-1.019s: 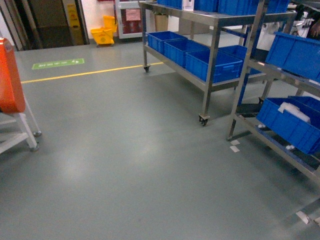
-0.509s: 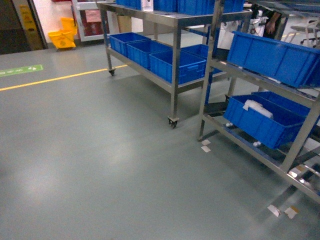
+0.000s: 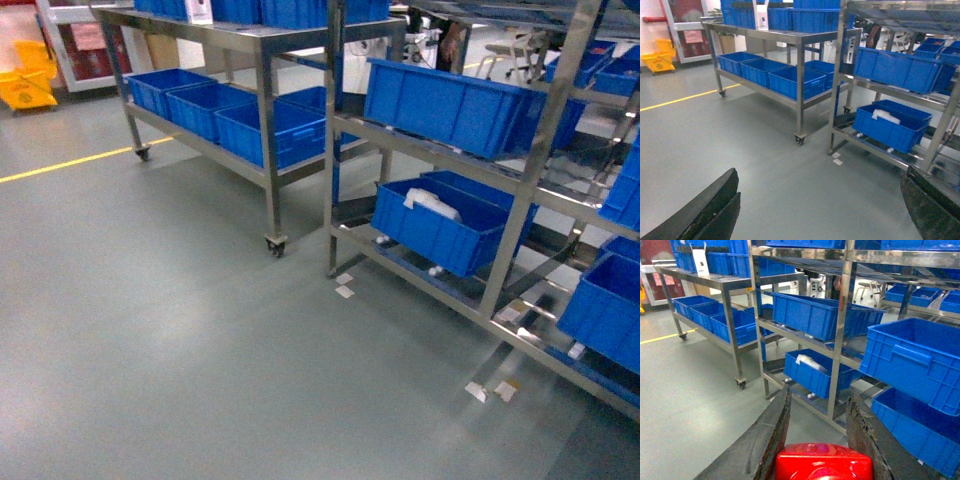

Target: Pick red block from blue box to shelf

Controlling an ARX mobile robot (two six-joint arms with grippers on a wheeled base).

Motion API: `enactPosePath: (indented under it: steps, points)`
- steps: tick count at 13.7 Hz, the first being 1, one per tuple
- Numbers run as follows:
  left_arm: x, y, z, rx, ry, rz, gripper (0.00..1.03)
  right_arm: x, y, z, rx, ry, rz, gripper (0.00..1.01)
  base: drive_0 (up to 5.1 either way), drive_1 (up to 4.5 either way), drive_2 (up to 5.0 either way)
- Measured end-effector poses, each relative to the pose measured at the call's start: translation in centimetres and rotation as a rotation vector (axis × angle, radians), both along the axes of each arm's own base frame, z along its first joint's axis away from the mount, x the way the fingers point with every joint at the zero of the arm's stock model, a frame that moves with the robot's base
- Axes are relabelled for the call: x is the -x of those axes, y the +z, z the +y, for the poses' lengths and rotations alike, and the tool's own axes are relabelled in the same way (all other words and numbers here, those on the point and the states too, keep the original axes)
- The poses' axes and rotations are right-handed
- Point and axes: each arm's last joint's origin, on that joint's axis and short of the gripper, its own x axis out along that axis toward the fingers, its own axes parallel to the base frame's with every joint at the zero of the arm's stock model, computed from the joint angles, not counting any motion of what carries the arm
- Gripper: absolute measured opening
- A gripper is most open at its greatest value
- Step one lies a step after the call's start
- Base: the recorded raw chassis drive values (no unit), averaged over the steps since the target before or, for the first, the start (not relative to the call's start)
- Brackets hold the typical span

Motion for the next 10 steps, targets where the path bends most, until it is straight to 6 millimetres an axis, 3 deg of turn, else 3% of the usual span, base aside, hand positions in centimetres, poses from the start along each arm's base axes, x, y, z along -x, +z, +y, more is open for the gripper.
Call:
enactPosePath:
  steps: [10]
  points:
    - [0.0,0.0,0.0,0.0,0.0,0.0,0.98,0.0,0.0,0.0,0.0,0.0,0.0,0.28,-1.5,-1.47,-1.5]
